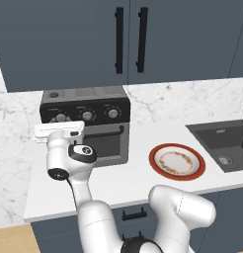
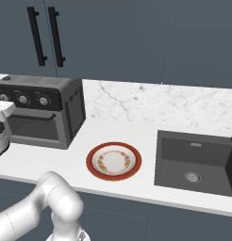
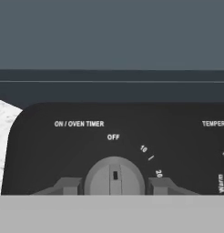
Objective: Pick up the kebab skewer and baguette bread, and place them inside the toaster oven. Close the toaster oven door and start by setting the timer.
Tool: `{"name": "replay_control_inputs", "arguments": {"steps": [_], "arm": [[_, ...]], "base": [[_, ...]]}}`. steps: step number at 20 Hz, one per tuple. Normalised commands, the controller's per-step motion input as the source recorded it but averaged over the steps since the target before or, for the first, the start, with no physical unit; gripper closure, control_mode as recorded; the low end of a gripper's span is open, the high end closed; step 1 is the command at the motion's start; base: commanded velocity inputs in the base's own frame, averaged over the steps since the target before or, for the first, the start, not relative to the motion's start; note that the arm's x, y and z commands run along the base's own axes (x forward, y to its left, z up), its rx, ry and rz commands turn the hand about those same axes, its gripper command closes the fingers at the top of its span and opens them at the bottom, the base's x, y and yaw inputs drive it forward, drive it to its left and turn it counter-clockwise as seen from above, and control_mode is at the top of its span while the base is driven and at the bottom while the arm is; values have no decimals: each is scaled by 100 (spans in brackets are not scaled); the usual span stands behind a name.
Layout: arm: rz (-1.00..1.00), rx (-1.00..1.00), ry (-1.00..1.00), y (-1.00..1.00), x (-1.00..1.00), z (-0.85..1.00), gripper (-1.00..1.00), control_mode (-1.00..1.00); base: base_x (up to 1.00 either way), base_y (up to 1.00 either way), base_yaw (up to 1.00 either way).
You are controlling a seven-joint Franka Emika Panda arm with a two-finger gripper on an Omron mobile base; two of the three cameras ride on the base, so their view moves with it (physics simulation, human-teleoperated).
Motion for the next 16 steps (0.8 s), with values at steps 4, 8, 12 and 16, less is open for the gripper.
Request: {"name": "replay_control_inputs", "arguments": {"steps": [4, 8, 12, 16], "arm": [[0, 0, 0, 0, 0, 0, 100, -100], [0, 2, 0, 0, 0, 0, 100, -100], [-1, 10, 0, 0, 0, 0, 100, -100], [-5, 22, 0, 0, 0, 0, 100, -100]], "base": [[0, 0, 0], [0, 0, 0], [0, 0, 0], [0, 0, 0]]}}
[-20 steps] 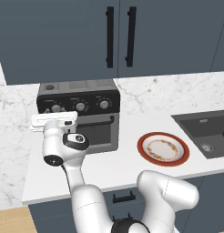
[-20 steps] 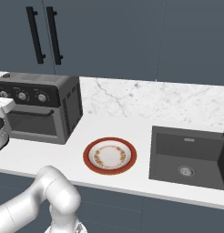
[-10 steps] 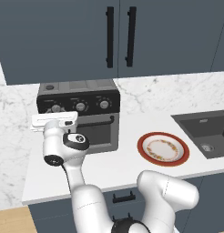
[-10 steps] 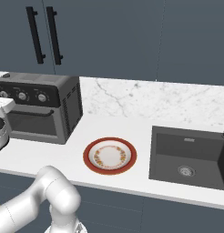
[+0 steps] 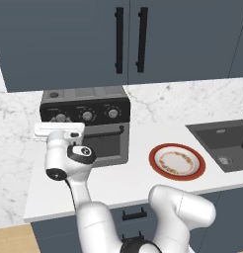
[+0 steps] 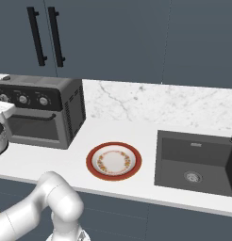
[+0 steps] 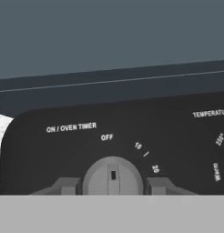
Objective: Pick up the kebab skewer and baguette bread, and place them inside the toaster oven. Close the toaster oven door and start by setting the timer.
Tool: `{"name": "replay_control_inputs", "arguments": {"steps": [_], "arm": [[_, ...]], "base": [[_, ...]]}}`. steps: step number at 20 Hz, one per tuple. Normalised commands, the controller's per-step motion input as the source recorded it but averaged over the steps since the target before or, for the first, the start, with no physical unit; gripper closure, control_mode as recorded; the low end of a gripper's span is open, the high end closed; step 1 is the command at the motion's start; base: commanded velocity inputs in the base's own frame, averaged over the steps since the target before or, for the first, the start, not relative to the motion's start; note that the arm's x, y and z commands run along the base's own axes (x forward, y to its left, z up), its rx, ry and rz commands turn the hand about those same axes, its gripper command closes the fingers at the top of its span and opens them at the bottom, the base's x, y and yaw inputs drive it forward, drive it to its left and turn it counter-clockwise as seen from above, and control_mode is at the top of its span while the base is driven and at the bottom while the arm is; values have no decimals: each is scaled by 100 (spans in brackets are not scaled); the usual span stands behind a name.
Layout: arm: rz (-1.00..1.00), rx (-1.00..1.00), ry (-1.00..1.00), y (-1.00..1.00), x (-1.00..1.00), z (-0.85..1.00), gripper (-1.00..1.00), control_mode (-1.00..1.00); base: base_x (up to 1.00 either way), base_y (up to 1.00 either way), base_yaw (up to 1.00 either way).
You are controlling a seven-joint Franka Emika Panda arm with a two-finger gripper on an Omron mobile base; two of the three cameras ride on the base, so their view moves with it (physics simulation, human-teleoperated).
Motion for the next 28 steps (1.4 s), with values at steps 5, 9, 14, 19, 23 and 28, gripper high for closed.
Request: {"name": "replay_control_inputs", "arguments": {"steps": [5, 9, 14, 19, 23, 28], "arm": [[-8, 29, 0, 0, 0, 0, 100, -100], [-8, 28, 0, 0, 0, 0, 100, -100], [-7, 28, 0, 0, 0, 0, 100, -100], [-7, 30, 0, 0, 1, 0, 100, -100], [-9, 32, 0, 0, 2, 0, 100, -100], [-10, 33, -3, 0, 9, 0, 100, -100]], "base": [[0, 0, 0], [0, 0, 0], [0, 0, 0], [0, 0, 0], [0, 0, 0], [0, 0, 0]]}}
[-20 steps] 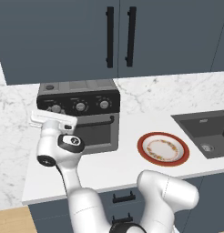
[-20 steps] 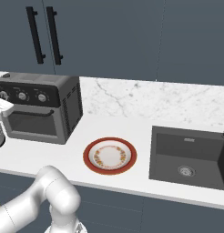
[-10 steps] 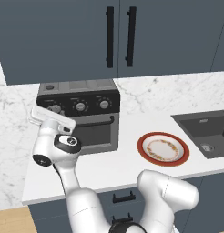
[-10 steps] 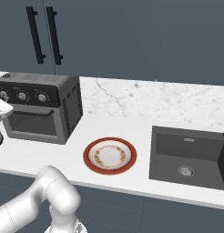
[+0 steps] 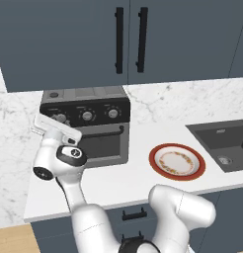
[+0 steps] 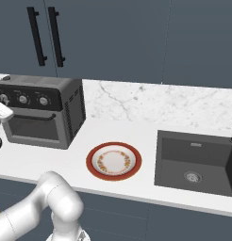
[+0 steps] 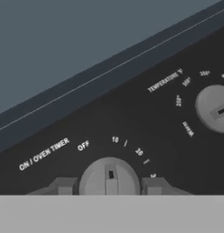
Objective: Pick up the kebab skewer and baguette bread, and place them inside the toaster oven. Close the toaster oven door and start by setting the timer.
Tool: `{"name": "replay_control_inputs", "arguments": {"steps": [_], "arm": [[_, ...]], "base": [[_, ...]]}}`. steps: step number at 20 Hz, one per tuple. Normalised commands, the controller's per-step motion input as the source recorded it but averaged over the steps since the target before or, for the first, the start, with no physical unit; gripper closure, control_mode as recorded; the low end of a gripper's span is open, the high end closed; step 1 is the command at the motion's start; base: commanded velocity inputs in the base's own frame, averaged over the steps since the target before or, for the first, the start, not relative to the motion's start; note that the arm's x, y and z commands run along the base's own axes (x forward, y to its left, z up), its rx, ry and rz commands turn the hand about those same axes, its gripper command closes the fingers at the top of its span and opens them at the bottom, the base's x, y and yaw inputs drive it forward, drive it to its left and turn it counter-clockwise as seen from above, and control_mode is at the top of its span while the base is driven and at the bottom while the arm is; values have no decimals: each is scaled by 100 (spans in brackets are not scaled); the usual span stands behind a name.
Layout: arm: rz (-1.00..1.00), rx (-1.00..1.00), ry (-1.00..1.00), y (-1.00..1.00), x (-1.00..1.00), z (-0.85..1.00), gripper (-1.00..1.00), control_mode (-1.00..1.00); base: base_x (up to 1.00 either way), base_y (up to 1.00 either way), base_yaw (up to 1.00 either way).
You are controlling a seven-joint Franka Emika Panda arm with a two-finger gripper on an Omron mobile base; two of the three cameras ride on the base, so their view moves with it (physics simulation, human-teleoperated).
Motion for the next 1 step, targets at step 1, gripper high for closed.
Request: {"name": "replay_control_inputs", "arguments": {"steps": [1], "arm": [[-8, 33, -4, 0, 9, 0, 100, -100]], "base": [[0, 0, 0]]}}
